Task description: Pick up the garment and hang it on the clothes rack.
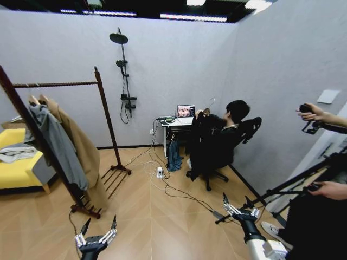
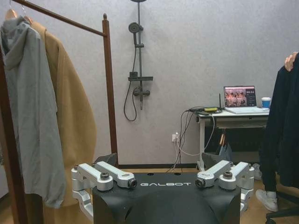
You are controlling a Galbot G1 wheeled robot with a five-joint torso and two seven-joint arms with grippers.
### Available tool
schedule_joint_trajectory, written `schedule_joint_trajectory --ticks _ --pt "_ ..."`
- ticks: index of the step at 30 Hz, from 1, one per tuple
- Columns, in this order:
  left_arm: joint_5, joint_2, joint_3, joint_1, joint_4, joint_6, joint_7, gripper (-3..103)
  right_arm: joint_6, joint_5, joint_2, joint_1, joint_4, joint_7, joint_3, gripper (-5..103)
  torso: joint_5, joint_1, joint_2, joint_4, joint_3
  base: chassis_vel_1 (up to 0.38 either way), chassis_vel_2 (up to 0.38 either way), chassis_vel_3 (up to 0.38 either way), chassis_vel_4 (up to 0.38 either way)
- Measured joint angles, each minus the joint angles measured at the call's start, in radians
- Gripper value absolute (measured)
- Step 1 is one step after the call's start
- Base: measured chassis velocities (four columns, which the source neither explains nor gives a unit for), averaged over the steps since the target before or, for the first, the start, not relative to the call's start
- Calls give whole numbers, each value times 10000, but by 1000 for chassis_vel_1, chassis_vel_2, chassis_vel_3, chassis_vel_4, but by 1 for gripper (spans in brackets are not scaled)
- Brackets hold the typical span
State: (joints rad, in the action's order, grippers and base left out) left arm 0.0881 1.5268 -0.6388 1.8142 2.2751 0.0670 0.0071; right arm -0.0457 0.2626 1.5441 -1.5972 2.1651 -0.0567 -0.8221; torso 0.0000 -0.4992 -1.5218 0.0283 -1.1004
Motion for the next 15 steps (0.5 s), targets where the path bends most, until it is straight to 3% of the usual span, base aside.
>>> schedule_joint_trajectory --ticks 9,10,13,15 --pt "0 1 0 -1 0 0 -1 100 -162 97 -29 -83 61 -94 -97 100 4 1 0 0 1 -322 315 314 -314" --pt "0 -3 0 -1 0 0 1 100 -184 116 -29 -110 84 -119 -111 100 -11 0 -1 5 2 -356 326 396 -361" --pt "0 1 1 0 1 0 4 100 -228 124 -34 -173 115 -156 -136 100 14 -1 0 0 0 -354 394 344 -369" --pt "0 0 0 -1 0 0 3 100 -237 124 -41 -223 161 -186 -139 100 -5 -2 0 2 1 -366 378 361 -346"
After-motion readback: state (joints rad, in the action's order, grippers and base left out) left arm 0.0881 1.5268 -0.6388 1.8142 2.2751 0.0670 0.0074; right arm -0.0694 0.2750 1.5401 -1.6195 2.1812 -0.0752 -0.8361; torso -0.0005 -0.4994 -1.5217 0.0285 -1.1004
